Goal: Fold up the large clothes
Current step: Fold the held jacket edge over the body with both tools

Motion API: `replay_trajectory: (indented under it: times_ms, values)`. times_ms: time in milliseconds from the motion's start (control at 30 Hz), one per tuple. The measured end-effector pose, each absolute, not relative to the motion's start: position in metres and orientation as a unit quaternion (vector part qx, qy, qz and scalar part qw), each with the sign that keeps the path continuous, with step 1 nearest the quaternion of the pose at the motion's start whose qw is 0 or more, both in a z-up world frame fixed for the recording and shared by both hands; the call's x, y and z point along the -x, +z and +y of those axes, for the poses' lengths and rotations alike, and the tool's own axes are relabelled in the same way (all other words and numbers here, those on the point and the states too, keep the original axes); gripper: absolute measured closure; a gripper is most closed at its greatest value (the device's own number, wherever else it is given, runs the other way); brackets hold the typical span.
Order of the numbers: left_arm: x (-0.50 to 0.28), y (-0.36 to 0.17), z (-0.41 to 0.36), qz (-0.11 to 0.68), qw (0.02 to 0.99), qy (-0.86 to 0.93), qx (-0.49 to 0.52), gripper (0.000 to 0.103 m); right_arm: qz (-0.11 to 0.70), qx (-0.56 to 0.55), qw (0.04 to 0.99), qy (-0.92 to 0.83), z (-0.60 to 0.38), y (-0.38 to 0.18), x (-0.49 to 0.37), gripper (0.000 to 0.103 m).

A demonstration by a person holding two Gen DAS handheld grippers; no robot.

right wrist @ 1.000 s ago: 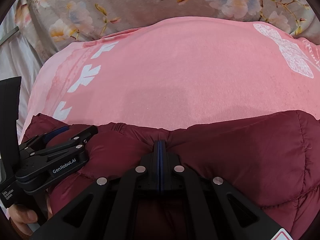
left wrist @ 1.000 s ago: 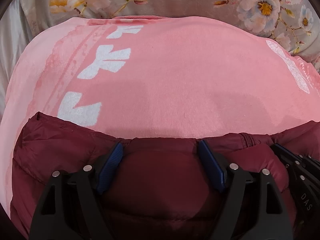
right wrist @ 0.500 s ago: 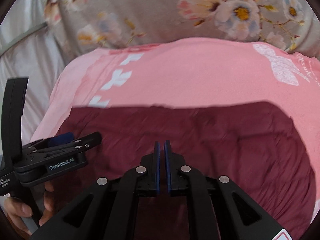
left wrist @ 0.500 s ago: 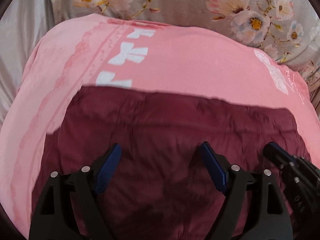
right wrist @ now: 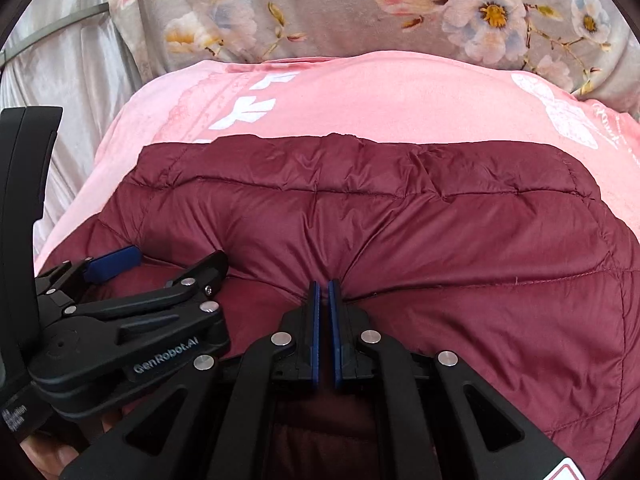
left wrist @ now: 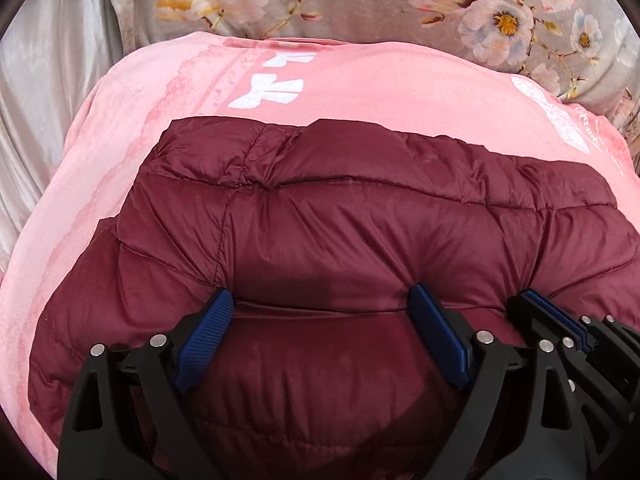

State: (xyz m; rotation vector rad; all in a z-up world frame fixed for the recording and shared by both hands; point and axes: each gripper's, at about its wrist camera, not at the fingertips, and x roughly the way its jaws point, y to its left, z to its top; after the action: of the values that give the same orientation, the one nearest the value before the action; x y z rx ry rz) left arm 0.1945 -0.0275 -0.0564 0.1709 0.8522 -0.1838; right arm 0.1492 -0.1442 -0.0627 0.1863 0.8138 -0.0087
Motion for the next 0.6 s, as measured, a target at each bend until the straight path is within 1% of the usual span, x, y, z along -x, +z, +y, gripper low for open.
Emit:
replay_trajectory:
  times_ms: [433,500,600]
  values:
    - [-0.194,-0.060,-0.032,0.408,0.904,-0.078,-0.100,0.013,0.396,-0.096,0.913,-0.006,-0.146,-0.063,-0.149,0.096]
    - [-0.191,-0.056,-0.026,0.410,0.904,-0.083,-0.091,0.014,0.395,-0.117,0.911,-0.010,-0.145,-0.054,-0.134,0.096]
    - [-0.167,-0.043,-0.007,0.413,0.904,-0.092,-0.059,0.015,0.388,-0.129,0.912,0.017,-0.133,-0.042,-0.104,0.094]
